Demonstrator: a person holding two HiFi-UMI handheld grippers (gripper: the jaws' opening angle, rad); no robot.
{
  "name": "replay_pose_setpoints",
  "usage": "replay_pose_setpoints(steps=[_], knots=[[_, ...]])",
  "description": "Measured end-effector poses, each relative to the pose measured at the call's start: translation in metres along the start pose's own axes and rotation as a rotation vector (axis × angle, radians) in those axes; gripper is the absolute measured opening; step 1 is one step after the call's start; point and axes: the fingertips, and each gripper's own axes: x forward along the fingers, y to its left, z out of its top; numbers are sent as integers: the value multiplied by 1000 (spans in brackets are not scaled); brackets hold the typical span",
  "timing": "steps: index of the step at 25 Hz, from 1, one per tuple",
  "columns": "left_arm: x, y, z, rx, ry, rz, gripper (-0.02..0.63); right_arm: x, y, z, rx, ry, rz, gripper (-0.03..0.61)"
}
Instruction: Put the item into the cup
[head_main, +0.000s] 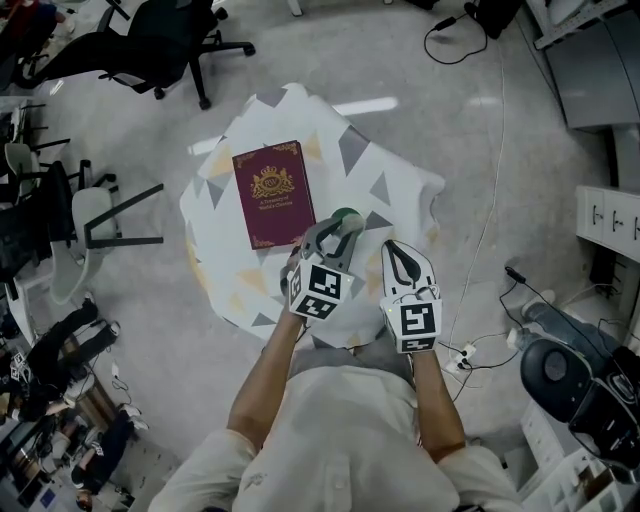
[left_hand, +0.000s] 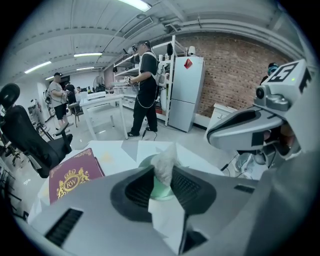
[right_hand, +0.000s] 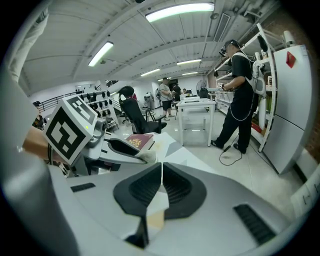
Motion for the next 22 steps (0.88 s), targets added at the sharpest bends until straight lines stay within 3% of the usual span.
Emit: replay_pose_setpoints(steps=[12,22], knots=[[-6,-1,0,-15,3,-5,161,-3,3,1,0,-8,1,14],[-13,-1,4,-12,-18,0,163,-6,7,4,-9,-16,-1,14]])
